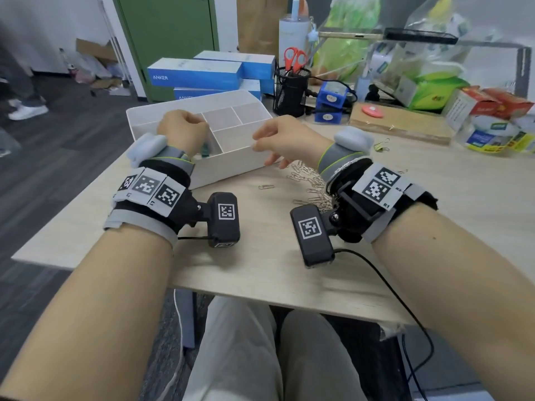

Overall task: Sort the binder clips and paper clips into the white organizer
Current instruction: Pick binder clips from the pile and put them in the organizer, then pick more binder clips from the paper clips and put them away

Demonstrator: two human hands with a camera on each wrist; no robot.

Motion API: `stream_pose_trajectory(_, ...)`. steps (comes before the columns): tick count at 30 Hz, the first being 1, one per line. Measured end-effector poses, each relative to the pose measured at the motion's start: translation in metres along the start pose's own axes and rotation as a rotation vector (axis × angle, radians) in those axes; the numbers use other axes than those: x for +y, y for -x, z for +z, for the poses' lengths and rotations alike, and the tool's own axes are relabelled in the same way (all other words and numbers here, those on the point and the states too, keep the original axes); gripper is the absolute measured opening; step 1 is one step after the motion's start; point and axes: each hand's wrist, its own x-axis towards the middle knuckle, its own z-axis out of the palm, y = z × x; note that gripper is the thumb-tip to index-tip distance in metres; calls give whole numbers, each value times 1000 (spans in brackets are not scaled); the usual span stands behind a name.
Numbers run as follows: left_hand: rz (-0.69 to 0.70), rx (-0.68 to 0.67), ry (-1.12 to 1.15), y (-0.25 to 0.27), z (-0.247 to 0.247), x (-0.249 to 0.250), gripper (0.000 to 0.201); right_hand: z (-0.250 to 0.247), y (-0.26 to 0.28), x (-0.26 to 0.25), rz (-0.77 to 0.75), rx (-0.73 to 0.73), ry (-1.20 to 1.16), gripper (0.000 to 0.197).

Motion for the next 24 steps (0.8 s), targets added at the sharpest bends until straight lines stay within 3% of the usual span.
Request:
stream_pose_trajectory(3, 15, -7, -11, 2, -1, 3, 22, -5, 4, 0, -14, 28, -7, 28)
stream_pose_trajectory(7, 42, 14, 18, 11, 0, 12, 31, -18, 14, 3, -32, 84, 34, 26)
stream_pose_trajectory(11, 171, 92, 89, 31, 12, 34, 35, -36, 26, 11, -19, 128, 79, 25)
stream_pose_trajectory(17, 406, 50, 273, 63, 45, 72, 34, -74, 43, 32, 45, 251, 93, 14)
stream_pose_trajectory(20, 420, -83, 363, 74, 64, 89, 30, -90, 53, 48, 90, 317, 71, 13)
stream_pose_trajectory(24, 295, -383, 284, 87, 90, 102, 6, -102, 62, 70, 98, 372, 48, 7)
